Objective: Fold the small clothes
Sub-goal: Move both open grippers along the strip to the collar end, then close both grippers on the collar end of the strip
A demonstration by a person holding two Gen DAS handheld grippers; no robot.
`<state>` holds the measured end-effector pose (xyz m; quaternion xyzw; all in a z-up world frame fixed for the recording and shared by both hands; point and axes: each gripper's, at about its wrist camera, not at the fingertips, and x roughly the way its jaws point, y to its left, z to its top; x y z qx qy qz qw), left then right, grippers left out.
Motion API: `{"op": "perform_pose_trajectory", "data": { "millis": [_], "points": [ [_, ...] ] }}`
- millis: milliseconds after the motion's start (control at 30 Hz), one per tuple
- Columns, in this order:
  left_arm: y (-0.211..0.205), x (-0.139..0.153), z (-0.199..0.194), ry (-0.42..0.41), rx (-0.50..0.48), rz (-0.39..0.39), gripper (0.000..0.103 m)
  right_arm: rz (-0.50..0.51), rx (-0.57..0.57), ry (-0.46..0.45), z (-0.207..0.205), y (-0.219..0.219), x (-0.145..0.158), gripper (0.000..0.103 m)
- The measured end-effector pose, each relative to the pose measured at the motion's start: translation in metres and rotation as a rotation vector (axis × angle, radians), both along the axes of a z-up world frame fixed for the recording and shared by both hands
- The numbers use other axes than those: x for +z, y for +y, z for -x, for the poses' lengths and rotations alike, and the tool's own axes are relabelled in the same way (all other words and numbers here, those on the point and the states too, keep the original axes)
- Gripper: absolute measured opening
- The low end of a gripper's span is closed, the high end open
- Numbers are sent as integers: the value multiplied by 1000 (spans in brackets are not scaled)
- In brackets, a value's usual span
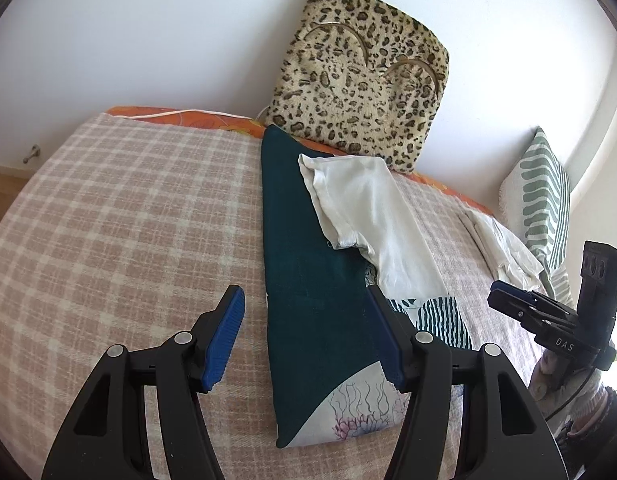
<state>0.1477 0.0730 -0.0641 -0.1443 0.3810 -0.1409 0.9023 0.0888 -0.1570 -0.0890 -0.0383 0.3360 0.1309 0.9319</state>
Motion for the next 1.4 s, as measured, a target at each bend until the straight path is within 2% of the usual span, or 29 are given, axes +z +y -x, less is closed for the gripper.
{"op": "perform_pose_trajectory", "data": {
  "millis": [67,300,633,700,867,1133,1333,1400],
  "points": [
    [3,1,-11,20,6,14,60,-17,-6,25,-5,-5,1,51],
    [15,7,-64,85,-8,8,60,-48,-49,98,-28,-27,3,52],
    [23,21,-157,55,-11,-64,60,-119,-99,170,-98,-59,12,52],
    [20,16,-177,65,-11,-72,60,-143,-104,194,-118,-64,12,52],
    [14,-5,-222,114,-9,21,60,-229,-126,244,-172,-75,9,52],
    [-1,-44,-280,192,-22,65,60,-265,-183,293,-257,-91,-7,52],
    [-1,-66,-305,225,-30,101,60,-313,-175,306,-295,-96,-16,52],
    [-1,-67,-309,203,-30,116,61,-309,-165,297,-302,-94,-15,52]
  ]
}}
